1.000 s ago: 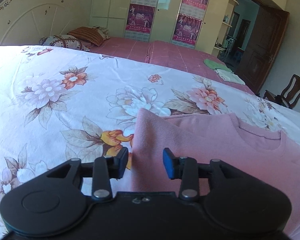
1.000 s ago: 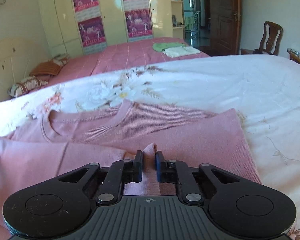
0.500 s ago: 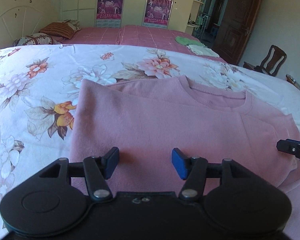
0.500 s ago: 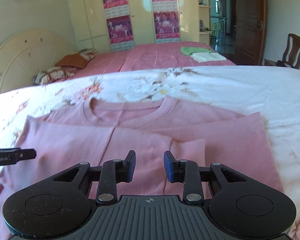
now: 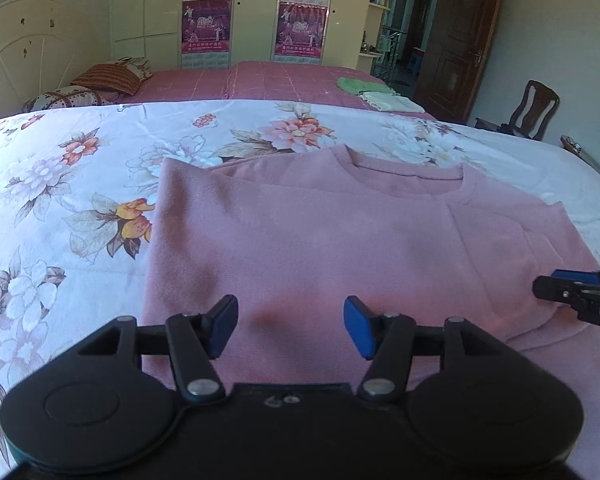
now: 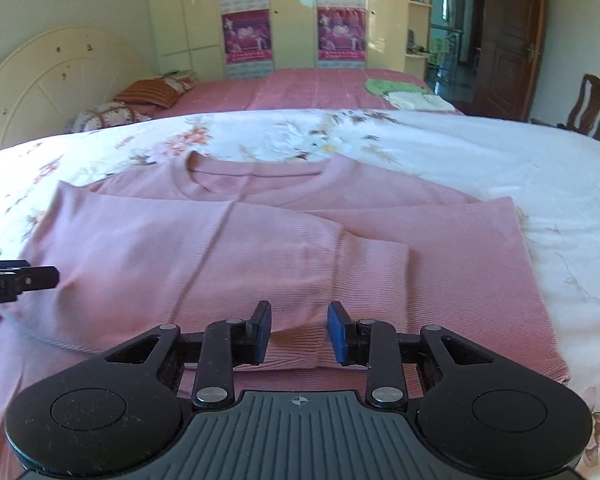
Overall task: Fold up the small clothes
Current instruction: 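Open both tools and lift them off the folded sweatshirt, then move both open tools down to the ribbed hem of the pink sweatshirt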
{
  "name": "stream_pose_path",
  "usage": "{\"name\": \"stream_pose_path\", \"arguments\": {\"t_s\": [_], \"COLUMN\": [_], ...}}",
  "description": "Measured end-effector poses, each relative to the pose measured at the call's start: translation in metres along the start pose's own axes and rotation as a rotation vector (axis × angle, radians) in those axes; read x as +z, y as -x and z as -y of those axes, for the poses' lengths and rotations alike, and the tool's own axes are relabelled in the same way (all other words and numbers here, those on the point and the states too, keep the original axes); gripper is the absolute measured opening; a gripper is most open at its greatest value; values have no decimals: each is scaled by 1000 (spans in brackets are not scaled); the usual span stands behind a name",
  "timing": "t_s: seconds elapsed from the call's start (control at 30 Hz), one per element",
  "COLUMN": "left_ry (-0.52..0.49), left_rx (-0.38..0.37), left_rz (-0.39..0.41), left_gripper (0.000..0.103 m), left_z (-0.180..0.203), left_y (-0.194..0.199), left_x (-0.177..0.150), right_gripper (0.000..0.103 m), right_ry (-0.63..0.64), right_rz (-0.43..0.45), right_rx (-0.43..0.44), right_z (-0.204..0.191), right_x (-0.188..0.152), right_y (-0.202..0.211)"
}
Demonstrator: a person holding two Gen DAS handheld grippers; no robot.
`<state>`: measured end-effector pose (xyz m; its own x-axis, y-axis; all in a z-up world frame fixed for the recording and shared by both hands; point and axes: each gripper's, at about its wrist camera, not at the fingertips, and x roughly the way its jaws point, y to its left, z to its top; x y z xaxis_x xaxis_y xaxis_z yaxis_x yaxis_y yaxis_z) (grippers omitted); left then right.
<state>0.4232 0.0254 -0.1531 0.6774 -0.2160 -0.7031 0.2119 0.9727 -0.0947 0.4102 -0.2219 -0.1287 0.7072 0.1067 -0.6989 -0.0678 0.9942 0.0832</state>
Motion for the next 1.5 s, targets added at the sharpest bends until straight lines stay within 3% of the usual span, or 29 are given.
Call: {"name": "stream_pose_path", "arguments": {"t_s": [0.1, 0.2, 0.3, 0.5, 0.73, 0.97, 1.13, 1.27, 1.43, 1.5], "left_ry": [-33, -51, -49, -35, -23, -33, -90, 8, 48, 51], "left_rx": [-29, -19, -17, 9, 14, 8, 55, 131, 179, 158], "left_rz": [-14, -16, -13, -41, -46, -81, -65, -77, -81, -64], "left_gripper": [59, 62, 62, 62, 62, 62, 68, 72, 68, 67], "left_z": [13, 11, 8, 11, 26, 56, 49, 20, 11, 18], "left_y": [6, 0, 0, 1, 24, 37, 47, 66, 87, 100], "left_x": [-15, -29, -30, -25, -24, -51, -78, -91, -102, -102], "right_gripper": [31, 31, 30, 31, 31, 31, 31, 31, 31, 31], "right_ry": [29, 56, -10, -13, 10, 68, 142, 152, 88, 53], "right_rz": [-7, -43, -47, -61, -42, -83, -95, -82, -80, -70], "right_rx": [30, -18, 25, 15, 73, 134, 95, 23, 22, 65], "right_z": [-16, -16, 1, -3, -14, -24, -3, 31, 51, 46], "right_x": [-7, -17, -19, -18, -25, -55, -77, -88, -95, -94], "right_y": [4, -6, -8, -1, 33, 42, 44, 55, 72, 82]}}
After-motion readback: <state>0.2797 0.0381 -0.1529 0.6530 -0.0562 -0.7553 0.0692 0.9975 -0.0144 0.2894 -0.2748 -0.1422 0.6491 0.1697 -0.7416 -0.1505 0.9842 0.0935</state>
